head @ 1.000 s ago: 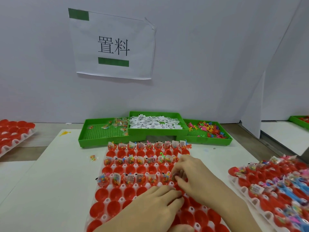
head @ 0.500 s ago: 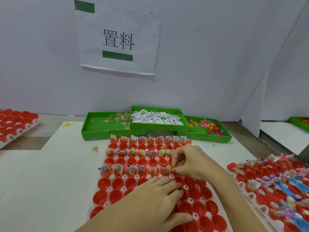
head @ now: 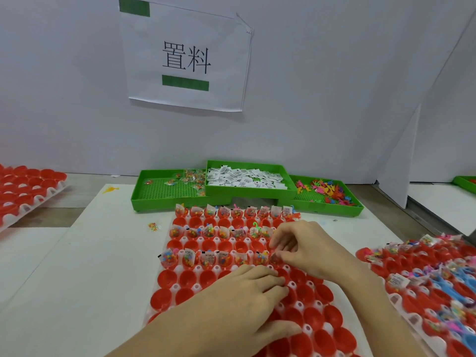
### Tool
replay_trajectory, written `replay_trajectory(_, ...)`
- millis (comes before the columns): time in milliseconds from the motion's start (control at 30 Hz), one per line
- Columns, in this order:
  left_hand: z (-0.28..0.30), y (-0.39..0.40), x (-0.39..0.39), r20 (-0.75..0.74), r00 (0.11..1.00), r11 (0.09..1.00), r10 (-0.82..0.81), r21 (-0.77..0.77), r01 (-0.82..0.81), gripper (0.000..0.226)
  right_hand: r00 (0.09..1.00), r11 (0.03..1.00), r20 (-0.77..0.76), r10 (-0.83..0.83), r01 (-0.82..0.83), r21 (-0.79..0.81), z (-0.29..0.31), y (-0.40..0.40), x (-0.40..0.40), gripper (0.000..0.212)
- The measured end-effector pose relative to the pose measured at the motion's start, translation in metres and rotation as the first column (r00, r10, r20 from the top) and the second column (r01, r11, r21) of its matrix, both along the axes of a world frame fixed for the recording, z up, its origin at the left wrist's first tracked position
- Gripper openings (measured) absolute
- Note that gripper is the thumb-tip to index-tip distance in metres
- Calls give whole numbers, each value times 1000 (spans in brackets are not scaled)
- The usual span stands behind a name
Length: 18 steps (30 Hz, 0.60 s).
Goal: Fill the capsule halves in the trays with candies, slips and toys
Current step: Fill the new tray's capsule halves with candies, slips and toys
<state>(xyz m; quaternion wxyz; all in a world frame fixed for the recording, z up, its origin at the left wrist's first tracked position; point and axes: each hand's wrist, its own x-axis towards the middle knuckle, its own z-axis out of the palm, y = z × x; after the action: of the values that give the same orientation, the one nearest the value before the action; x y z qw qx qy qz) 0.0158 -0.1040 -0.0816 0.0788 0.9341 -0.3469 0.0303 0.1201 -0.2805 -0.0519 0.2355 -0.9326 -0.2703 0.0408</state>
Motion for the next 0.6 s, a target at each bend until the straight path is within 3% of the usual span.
replay_trajectory(400, 3, 6, 7, -55, 998, 1000, -18, -9, 17, 68, 1000, 999, 12, 21, -22, 43, -9, -5, 1, 13)
replay_trajectory(600, 33, 29, 2, -68, 997, 989, -35, -146, 25, 57, 1000, 963, 2, -10, 9, 269, 5, -23, -4, 13)
